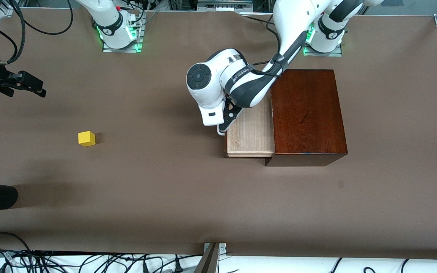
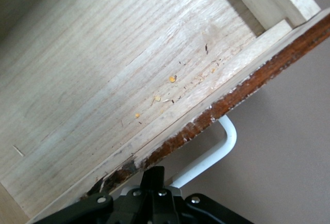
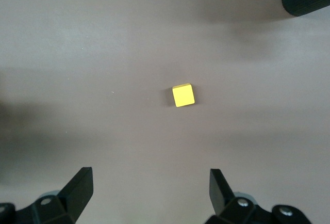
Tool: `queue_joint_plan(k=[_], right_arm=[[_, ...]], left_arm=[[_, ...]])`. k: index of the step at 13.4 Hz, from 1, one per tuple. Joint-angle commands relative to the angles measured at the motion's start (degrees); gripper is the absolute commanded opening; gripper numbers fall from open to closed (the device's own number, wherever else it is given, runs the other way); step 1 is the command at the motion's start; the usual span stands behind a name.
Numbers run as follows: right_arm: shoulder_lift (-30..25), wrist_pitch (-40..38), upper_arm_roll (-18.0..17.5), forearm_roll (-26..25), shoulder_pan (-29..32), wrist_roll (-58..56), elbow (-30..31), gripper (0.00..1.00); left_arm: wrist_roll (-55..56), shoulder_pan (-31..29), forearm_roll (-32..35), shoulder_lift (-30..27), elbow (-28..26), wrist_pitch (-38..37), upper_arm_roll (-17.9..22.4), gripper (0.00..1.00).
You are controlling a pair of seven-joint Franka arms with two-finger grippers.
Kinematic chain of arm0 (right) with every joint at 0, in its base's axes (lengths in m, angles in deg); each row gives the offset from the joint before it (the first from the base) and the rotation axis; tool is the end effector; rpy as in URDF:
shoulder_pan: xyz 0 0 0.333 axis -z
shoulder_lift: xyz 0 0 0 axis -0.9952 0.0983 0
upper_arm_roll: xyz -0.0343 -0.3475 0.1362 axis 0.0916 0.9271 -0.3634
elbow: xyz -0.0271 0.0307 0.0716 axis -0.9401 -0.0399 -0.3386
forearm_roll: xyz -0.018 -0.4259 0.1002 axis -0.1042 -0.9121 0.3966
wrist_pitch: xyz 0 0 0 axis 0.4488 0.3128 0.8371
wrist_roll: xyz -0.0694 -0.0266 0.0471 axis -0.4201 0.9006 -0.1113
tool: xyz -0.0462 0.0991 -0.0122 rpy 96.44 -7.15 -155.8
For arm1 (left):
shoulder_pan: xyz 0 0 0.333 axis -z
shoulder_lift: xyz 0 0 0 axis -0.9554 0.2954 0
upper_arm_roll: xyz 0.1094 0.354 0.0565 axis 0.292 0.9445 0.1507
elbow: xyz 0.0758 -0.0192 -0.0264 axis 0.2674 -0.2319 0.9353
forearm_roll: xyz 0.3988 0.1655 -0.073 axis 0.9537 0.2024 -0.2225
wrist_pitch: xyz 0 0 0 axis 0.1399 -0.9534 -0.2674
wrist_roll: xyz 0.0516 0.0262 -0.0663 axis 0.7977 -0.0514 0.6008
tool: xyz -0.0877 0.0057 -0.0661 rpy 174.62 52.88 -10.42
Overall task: Open drawer, take yellow block, close drawer
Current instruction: 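Push the drawer into the box with the left gripper while the right gripper withdraws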
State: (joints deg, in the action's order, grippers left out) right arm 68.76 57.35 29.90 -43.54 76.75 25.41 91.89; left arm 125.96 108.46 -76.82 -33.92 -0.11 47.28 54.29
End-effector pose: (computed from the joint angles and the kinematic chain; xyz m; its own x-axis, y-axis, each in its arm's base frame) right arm 0.6017 -0.0092 0.6457 0.9992 -0.0173 -0.0364 -0.0177 -0.9998 -0.0100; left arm 0.5763 -0.5908 0.3330 0.6349 0.7718 0.0335 0.7631 -0.6198 -0.1832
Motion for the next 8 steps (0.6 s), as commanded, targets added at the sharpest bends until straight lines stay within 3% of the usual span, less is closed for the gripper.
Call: queue_joint_plan(k=[1, 8], right_arm=[[-0.6, -0.9, -1.2, -1.0, 1.1, 1.0, 0.6, 1.00], [-0.2, -1.0, -1.0, -2.8, 1.1, 1.1, 0.6, 1.00]], left_arm=[[-5.7, -3.5, 2.1, -4.2, -5.8, -2.5, 0.7, 0.00], [-16.7, -9.4, 1.7, -12.8, -17.4, -0.3, 0.5, 0.00]])
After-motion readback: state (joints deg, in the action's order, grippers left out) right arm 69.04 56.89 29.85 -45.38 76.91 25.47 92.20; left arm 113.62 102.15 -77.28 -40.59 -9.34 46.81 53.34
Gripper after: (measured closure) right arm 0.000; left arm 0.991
